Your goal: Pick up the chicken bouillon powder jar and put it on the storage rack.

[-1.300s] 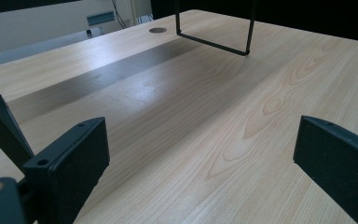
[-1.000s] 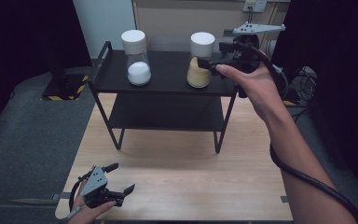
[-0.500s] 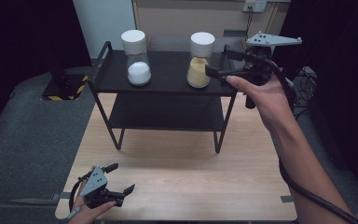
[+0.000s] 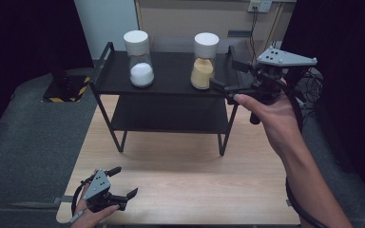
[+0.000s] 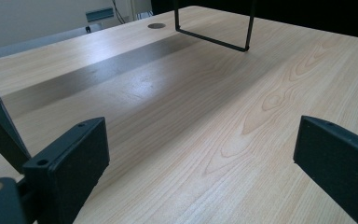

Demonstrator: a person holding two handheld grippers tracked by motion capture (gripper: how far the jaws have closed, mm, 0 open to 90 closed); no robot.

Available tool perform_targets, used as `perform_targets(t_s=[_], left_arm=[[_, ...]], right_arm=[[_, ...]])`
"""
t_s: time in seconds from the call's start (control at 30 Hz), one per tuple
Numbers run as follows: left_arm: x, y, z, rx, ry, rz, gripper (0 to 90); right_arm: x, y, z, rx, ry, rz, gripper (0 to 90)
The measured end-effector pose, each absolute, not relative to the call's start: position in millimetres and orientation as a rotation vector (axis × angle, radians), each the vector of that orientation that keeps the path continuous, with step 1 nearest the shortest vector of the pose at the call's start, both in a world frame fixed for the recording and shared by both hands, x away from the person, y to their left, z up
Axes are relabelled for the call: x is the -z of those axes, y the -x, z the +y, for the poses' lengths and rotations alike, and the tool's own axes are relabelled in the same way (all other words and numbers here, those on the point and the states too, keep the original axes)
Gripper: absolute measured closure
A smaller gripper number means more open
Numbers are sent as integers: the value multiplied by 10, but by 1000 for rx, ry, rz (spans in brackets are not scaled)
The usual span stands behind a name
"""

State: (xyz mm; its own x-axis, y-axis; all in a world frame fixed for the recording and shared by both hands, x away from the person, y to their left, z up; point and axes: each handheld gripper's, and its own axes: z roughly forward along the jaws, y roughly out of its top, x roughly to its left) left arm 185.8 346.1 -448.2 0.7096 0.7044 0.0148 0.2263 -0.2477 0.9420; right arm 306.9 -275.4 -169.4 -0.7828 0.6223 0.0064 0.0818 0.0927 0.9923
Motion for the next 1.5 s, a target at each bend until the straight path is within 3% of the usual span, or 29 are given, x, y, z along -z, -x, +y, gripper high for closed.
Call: perform_targets(t_s=[1.5], left_arm=[[4543, -1832, 3433, -538, -1773, 776, 24]], right_arm=[[2851, -2587, -2799, -1827, -668, 1939, 15]])
